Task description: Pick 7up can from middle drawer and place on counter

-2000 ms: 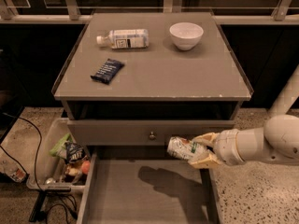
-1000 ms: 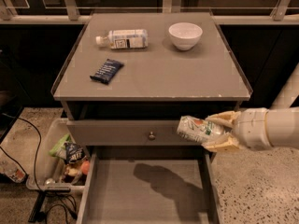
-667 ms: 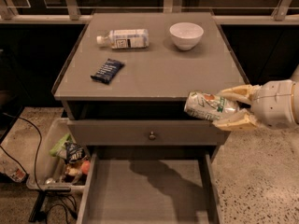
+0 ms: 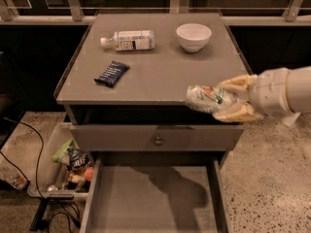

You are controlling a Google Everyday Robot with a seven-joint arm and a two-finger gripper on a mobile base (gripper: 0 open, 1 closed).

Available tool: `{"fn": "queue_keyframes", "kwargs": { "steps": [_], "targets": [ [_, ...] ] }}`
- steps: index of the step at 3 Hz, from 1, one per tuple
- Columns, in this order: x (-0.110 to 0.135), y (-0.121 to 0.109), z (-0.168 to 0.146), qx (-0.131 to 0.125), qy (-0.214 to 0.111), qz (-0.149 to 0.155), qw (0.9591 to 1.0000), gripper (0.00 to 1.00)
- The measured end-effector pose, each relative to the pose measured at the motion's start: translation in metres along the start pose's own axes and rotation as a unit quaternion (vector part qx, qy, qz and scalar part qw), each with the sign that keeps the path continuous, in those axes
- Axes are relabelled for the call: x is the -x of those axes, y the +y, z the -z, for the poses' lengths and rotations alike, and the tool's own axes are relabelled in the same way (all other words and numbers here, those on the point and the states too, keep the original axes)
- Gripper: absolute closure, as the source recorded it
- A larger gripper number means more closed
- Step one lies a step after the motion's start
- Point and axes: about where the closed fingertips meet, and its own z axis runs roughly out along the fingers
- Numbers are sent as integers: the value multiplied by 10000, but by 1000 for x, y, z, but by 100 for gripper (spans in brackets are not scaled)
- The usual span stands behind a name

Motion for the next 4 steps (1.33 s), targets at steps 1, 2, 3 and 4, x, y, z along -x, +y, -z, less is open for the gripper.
{"fn": "queue_keyframes", "kwargs": {
  "steps": [1,2,3,4],
  "targets": [
    [13,-51,-29,-44,129,131,9998,100],
    [23,-104,-61,-67,-67,-292,9995,100],
    [23,-137,-93,-92,-414,-1134,9926,100],
    [28,-149,-107,-301,-529,-1788,9820,100]
  ]
}}
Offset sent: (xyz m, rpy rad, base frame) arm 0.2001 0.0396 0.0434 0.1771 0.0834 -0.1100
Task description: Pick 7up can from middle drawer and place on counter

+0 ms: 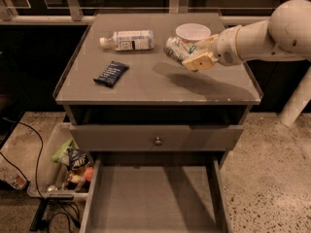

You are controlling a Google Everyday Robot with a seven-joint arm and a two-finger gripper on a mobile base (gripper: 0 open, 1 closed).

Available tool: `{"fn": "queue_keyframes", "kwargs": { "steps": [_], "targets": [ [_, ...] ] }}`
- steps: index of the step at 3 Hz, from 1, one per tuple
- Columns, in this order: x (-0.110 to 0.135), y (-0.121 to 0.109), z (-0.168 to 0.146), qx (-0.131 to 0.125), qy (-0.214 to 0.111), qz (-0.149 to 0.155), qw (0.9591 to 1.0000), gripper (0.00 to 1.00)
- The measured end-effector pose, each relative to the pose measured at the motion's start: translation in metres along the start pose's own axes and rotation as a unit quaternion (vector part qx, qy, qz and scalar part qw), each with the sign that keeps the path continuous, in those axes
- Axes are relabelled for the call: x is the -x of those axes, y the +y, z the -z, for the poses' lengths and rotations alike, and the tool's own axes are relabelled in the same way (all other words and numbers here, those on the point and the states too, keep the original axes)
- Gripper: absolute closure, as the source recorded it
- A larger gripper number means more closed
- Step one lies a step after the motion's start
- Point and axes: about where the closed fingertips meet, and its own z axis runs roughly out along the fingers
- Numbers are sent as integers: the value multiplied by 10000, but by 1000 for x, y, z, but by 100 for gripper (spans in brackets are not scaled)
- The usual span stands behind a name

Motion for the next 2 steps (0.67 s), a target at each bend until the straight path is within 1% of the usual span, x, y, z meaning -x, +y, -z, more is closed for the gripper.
{"fn": "queue_keyframes", "kwargs": {
  "steps": [1,2],
  "targets": [
    [-8,11,-17,-123,163,-240,9995,100],
    [-17,22,-26,-162,433,-199,9987,100]
  ]
}}
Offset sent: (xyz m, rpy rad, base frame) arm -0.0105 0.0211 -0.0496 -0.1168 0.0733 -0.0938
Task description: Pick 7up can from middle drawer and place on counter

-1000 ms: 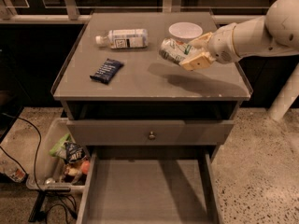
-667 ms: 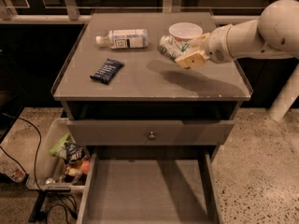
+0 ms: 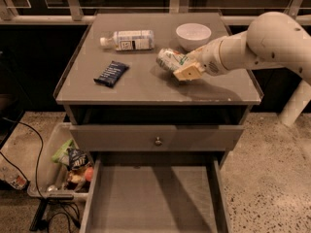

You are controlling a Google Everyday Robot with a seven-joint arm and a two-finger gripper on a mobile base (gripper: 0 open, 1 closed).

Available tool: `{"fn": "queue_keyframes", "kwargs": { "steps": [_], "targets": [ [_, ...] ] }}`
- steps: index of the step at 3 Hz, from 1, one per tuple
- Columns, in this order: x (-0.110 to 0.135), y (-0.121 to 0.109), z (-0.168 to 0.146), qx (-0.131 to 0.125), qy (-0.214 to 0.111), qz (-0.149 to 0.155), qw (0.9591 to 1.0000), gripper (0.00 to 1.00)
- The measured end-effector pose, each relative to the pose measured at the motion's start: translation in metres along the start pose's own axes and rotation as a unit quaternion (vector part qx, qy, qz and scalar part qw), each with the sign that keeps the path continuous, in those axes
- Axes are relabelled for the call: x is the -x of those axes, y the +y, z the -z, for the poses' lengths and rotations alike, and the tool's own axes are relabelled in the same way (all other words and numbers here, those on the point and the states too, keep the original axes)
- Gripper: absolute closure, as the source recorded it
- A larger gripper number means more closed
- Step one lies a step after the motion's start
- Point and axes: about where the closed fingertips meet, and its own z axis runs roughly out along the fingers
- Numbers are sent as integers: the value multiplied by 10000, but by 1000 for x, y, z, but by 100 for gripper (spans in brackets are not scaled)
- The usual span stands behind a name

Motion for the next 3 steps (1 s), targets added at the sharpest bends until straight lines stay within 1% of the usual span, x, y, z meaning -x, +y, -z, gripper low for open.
{"fn": "queue_keyframes", "kwargs": {
  "steps": [1,3],
  "targets": [
    [-2,1,-1,7,28,2,10000,83],
    [-2,2,-1,8,28,2,10000,36]
  ]
}}
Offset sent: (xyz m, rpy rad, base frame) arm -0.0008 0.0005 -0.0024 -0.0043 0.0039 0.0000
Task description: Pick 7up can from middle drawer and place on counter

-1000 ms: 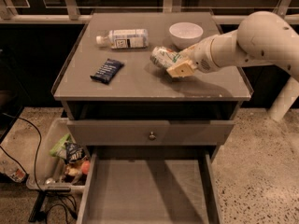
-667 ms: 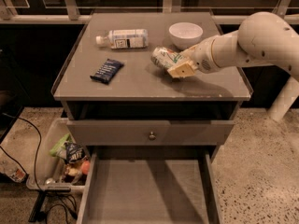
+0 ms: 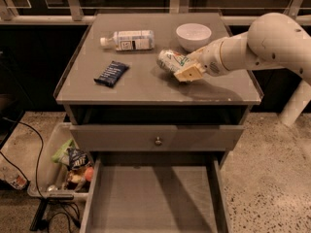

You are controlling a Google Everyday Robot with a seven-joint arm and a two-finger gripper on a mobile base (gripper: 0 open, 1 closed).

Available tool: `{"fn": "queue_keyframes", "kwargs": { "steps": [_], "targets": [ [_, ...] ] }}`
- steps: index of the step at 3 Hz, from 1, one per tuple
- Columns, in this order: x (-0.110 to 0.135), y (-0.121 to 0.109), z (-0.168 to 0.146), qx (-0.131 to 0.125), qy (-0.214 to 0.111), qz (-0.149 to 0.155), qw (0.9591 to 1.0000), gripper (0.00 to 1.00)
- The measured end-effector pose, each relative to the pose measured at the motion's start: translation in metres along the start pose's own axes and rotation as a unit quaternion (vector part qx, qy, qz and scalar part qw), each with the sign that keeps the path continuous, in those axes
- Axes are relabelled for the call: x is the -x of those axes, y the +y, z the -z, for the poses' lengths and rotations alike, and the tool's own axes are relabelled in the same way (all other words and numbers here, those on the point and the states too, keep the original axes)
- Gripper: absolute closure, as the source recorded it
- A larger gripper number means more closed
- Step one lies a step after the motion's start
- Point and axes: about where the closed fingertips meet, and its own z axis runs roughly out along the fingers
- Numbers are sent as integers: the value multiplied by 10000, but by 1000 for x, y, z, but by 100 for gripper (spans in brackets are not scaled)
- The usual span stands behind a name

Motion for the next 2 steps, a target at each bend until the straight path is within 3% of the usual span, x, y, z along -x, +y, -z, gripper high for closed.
{"fn": "queue_keyframes", "kwargs": {
  "steps": [1,2],
  "targets": [
    [0,0,0,0,0,0,10000,11],
    [0,0,0,1,0,0,10000,0]
  ]
}}
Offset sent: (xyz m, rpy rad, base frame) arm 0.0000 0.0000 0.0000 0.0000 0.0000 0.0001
